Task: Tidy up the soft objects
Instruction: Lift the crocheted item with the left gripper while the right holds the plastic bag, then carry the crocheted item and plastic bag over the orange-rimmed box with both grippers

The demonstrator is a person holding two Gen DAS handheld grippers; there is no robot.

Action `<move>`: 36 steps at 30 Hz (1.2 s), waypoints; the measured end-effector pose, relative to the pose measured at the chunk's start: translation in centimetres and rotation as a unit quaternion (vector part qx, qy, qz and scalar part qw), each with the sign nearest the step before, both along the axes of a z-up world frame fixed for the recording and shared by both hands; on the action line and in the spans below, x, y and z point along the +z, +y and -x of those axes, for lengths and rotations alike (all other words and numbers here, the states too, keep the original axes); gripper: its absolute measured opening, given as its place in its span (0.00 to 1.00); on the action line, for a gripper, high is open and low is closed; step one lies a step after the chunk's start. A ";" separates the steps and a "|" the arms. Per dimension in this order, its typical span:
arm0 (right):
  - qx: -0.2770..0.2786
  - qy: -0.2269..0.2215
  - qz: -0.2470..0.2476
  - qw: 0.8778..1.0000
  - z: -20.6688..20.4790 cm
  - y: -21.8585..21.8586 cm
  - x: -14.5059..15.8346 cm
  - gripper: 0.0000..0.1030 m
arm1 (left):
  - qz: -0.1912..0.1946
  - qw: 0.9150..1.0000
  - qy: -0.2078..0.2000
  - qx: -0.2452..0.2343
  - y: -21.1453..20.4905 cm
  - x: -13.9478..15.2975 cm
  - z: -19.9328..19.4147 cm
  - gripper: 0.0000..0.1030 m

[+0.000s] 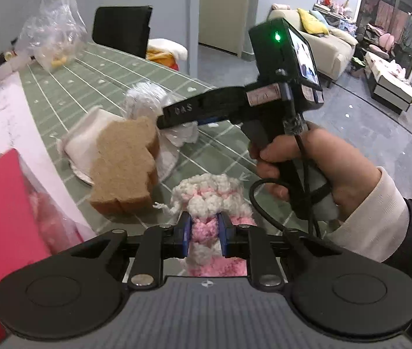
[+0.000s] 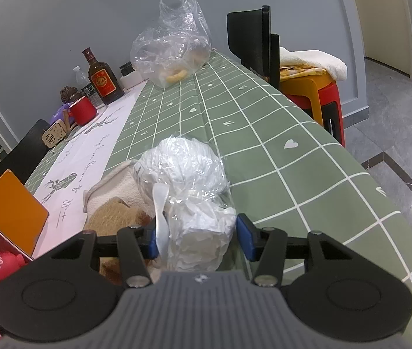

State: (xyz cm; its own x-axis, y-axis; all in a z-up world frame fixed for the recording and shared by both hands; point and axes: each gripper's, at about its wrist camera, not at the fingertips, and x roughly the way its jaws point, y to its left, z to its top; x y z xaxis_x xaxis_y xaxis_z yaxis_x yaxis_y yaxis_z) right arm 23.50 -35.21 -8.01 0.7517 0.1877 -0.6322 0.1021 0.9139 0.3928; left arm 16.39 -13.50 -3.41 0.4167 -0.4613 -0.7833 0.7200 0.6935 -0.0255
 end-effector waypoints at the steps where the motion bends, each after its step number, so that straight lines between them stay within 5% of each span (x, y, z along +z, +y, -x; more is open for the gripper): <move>1: 0.000 0.000 -0.001 1.000 0.0 -0.1 0.0 0.49 | 0.000 1.000 -0.002 0.001 0.0 0.1 0.0 0.21; 11: -0.012 -0.009 0.003 1.000 0.3 -0.3 0.3 0.47 | 0.057 0.997 -0.038 0.039 2.6 4.0 0.2 0.21; 21: 0.013 -0.081 -0.018 0.997 2.0 0.1 2.7 0.47 | 0.126 0.984 -0.103 0.075 5.8 8.8 2.1 0.21; 26: 0.040 -0.126 -0.098 0.986 2.5 -0.2 4.4 0.47 | 0.130 0.977 -0.150 0.082 6.1 10.1 3.8 0.21; 36: 0.094 -0.151 -0.105 0.978 5.1 3.0 7.9 0.47 | 0.143 0.957 -0.220 0.123 8.8 12.5 6.8 0.22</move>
State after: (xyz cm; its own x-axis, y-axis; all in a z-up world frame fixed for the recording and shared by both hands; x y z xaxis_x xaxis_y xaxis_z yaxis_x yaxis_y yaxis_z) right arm 18.41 -32.17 -0.11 0.8381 0.4425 -0.3190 -0.2097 0.8012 0.5604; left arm 9.61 -4.70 9.07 0.8015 -0.4751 -0.3631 0.5195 0.8539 0.0295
